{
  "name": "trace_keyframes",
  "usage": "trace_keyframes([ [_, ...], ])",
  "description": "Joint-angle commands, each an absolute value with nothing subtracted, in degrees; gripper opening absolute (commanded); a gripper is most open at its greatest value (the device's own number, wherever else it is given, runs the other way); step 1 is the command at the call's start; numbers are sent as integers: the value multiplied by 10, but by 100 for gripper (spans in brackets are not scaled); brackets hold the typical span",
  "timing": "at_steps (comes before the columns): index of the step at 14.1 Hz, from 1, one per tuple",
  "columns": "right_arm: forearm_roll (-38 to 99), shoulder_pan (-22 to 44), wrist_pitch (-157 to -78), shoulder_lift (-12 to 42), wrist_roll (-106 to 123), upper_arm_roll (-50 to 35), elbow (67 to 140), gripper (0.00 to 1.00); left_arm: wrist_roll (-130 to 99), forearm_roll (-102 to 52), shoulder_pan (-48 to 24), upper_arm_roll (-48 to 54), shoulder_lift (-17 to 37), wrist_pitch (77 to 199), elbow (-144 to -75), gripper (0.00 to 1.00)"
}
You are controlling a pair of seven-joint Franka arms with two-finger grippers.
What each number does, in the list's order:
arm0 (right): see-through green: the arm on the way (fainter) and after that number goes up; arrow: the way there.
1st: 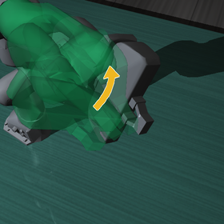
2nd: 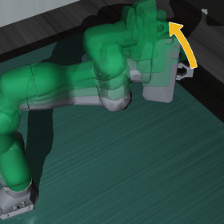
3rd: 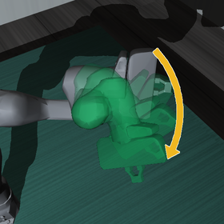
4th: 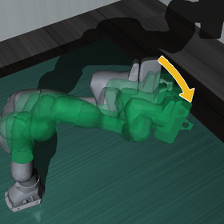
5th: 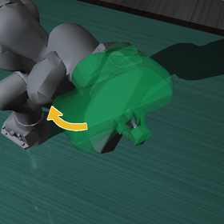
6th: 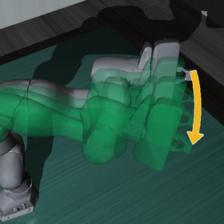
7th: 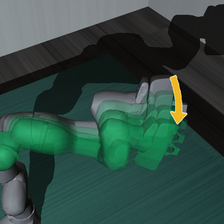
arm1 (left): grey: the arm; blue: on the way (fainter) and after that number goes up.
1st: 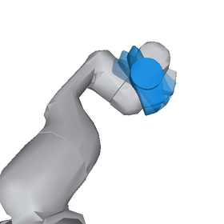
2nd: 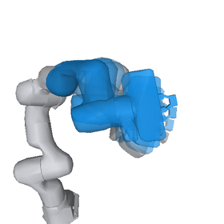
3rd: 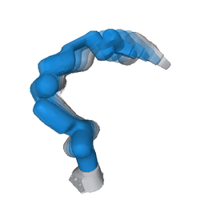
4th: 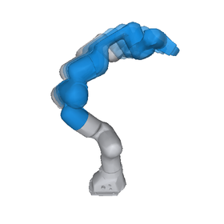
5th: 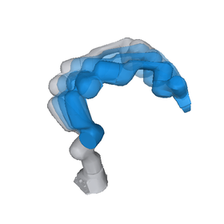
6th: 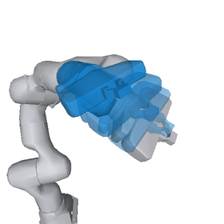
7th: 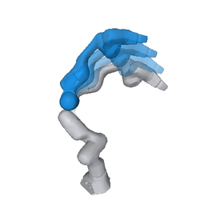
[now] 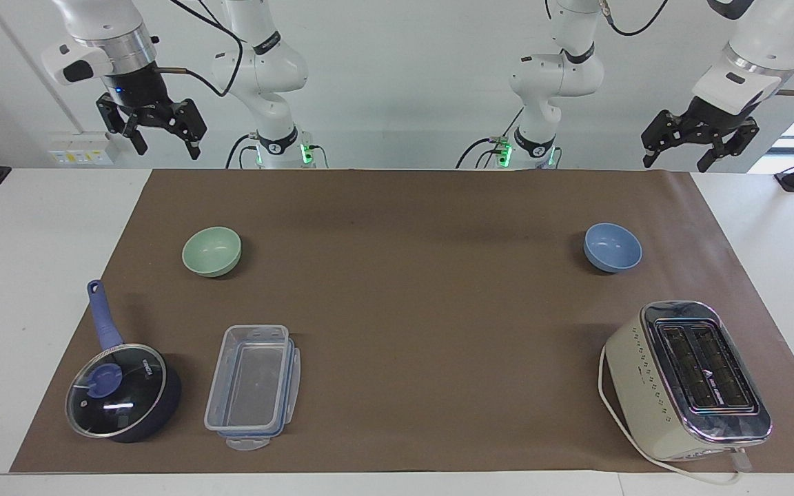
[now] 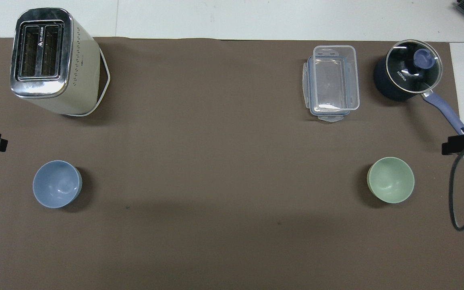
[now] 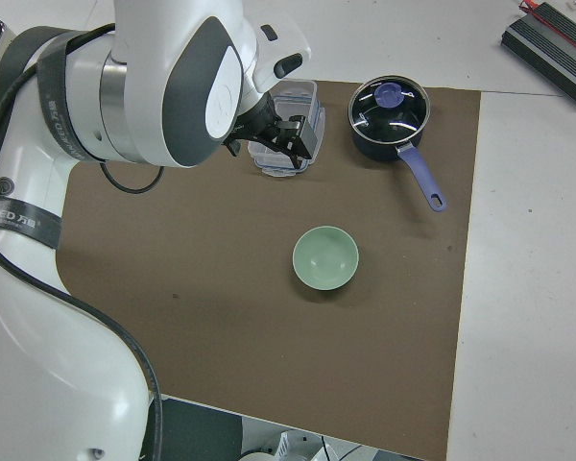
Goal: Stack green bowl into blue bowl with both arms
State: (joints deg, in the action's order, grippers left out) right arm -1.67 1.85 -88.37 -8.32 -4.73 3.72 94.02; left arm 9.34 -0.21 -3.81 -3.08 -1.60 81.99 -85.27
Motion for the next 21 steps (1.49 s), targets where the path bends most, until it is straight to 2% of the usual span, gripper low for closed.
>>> trace_keyframes([
  [1,-15,13,-881,-88,-36,35,945,100,89,-2,-43,-35,-18,825,-848,100],
  [21,-16,13,-881,-88,-36,35,945,100,96,-2,-31,-35,-25,825,-861,100],
])
